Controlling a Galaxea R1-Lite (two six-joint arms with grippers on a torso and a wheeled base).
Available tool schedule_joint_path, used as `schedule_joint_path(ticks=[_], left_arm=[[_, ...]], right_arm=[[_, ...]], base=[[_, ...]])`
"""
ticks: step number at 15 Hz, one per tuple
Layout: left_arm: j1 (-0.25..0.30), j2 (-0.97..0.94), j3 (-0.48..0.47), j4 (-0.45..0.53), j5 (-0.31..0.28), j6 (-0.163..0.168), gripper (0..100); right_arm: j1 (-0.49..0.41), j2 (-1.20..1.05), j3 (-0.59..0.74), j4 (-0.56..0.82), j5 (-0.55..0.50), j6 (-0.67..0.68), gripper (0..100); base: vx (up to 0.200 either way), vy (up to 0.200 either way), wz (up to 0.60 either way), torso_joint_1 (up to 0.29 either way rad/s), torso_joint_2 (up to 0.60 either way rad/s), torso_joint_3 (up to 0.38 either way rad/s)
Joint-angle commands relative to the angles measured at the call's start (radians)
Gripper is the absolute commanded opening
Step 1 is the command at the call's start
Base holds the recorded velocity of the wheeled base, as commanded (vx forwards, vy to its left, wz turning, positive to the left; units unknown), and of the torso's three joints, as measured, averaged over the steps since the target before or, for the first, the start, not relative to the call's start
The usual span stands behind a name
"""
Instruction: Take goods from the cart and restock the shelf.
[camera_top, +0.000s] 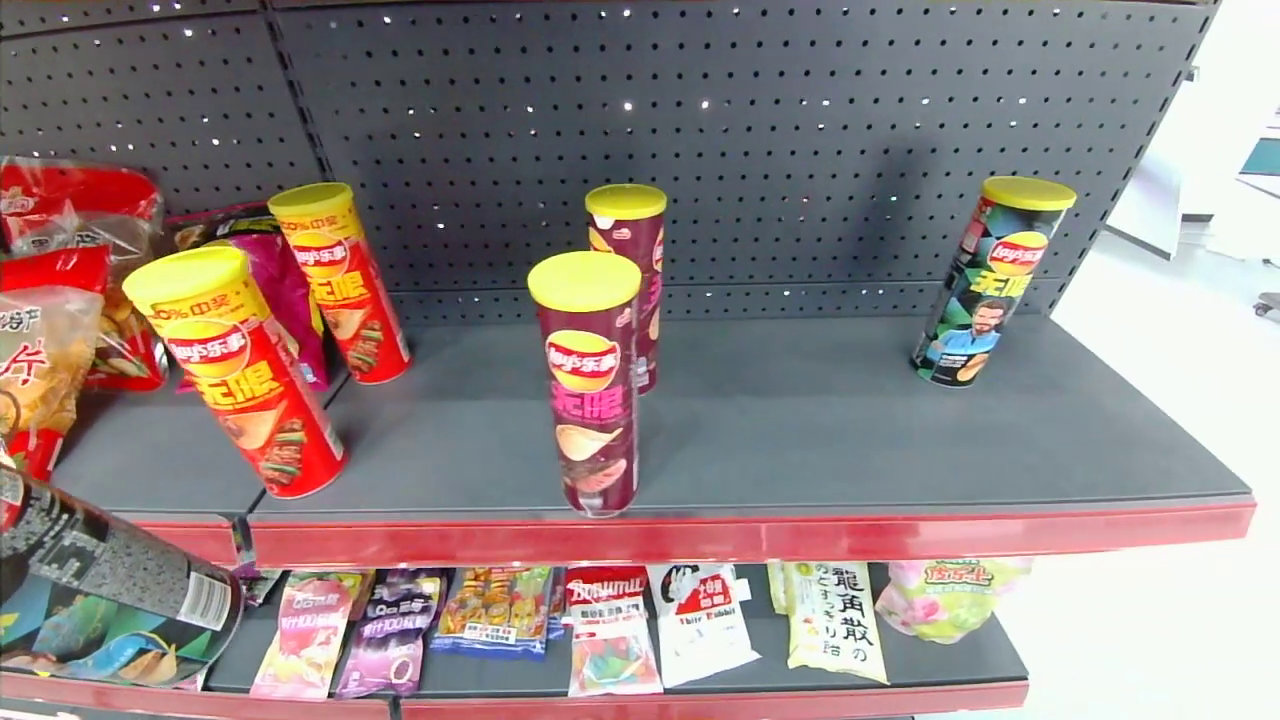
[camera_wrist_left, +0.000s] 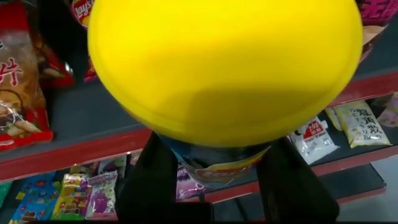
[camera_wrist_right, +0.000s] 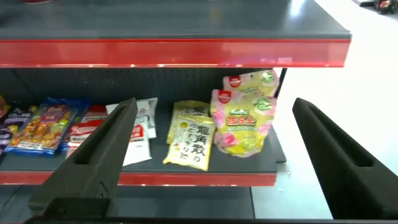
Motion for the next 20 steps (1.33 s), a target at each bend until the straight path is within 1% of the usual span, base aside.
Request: schedule_joint_path(ticks=[1,2,16,18,20], left_arm=[[0.001,0.001,0.001,0.000,0.000,0.005,0],[0.001,0.001,0.001,0.000,0.000,0.013,0],[0.001,-0.013,0.002,0.001,-0.001,0.016,0],[-0.001,-0.022,0.008,0.003,-0.003,0.017,0],[-0.004,-0.059,0.039,0.001,-0.006,0.016,0]], right_arm=[[0.000,0.001,0.000,-0.001,0.001,0.000,100],[0.000,0.001,0.000,-0.001,0.001,0.000,100],[0.000,0.001,0.000,-0.001,0.004,0.001,100],[0.000,0.001,0.000,-0.001,0.004,0.001,100],[0.000,0.001,0.000,-0.001,0.008,0.003,100]], base=[[0.000,-0.200,0.00,0.002,0.00,-0.002],[0.000,-0.200,0.00,0.002,0.00,0.007],[0.000,-0.200,0.00,0.005,0.00,0.002],[0.000,0.000,0.00,0.000,0.00,0.000],[0.000,0.000,0.00,0.000,0.00,0.000]])
